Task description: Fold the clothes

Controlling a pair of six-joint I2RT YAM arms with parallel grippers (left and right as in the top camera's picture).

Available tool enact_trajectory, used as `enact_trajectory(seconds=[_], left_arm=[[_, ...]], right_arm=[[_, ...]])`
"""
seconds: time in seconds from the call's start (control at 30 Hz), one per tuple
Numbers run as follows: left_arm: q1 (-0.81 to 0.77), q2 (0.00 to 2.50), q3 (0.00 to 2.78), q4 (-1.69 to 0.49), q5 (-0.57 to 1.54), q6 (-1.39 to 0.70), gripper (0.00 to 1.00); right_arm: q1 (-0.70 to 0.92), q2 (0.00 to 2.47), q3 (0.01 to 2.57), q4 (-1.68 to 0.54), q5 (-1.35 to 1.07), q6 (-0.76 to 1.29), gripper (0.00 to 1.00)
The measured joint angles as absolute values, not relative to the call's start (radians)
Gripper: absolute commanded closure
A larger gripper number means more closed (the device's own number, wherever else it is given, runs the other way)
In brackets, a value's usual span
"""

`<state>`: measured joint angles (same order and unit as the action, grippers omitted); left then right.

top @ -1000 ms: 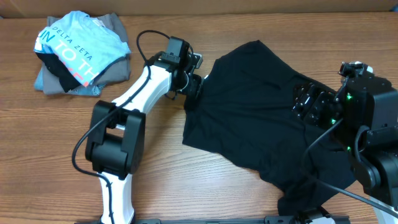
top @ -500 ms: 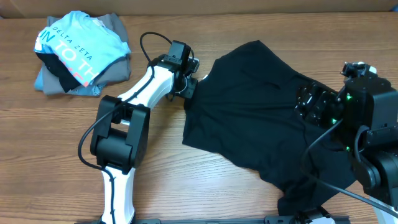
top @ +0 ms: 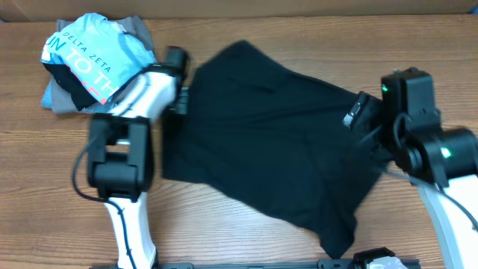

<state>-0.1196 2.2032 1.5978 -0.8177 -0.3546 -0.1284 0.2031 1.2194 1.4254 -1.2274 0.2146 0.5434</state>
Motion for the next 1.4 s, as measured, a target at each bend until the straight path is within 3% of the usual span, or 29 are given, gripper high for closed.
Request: enact_trajectory(seconds=[0.1,0.17,0.43,0.77,0.83,0.87,0.9,0.93,0.97,1.17,1.4], left_arm=[[0.002,2.199,1.597,-0.829,-0.332,-0.136,0.92],[0.046,2.191,1.591,-0.833,-0.307,-0.137,0.85],[0.007,2.071,1.577,-0.837,-0.213,-0.119,0.61],[-0.030,1.863,1.577,-0.842,-0.096,-0.112,0.58],[-0.030,1.849,1.577,-0.841,-0.067,-0.113,0.58],[-0.030,1.846,1.577,-0.839,-0.053,-0.113,0.59],[-0.030,1.845,1.577,-0.839,-0.040,-0.112,0.58],[-0.030,1.845,1.577,-0.840,-0.031,-0.112,0.59],[-0.031,1.845,1.577,-0.841,-0.020,-0.112,0.59],[-0.033,1.845,1.577,-0.842,0.026,-0.112,0.57],[-0.033,1.845,1.577,-0.833,0.035,-0.112,0.55]], right_arm=[[0.165,1.302,1.419,-1.224,0.216,0.567,0.21],[0.125,1.360,1.418,-1.211,0.215,0.578,0.27],[-0.038,1.622,1.417,-1.065,0.129,0.567,0.53],[-0.187,1.954,1.414,-0.763,-0.020,0.500,0.78],[-0.219,2.001,1.414,-0.704,-0.027,0.498,0.79],[-0.233,2.021,1.414,-0.686,-0.029,0.498,0.74],[-0.245,2.037,1.414,-0.672,-0.030,0.498,0.55],[-0.257,2.052,1.414,-0.662,-0.030,0.497,0.46],[-0.266,2.065,1.414,-0.653,-0.030,0.493,0.45],[-0.287,2.084,1.419,-0.631,-0.041,0.422,0.46],[-0.286,2.088,1.420,-0.651,-0.064,0.374,0.71]])
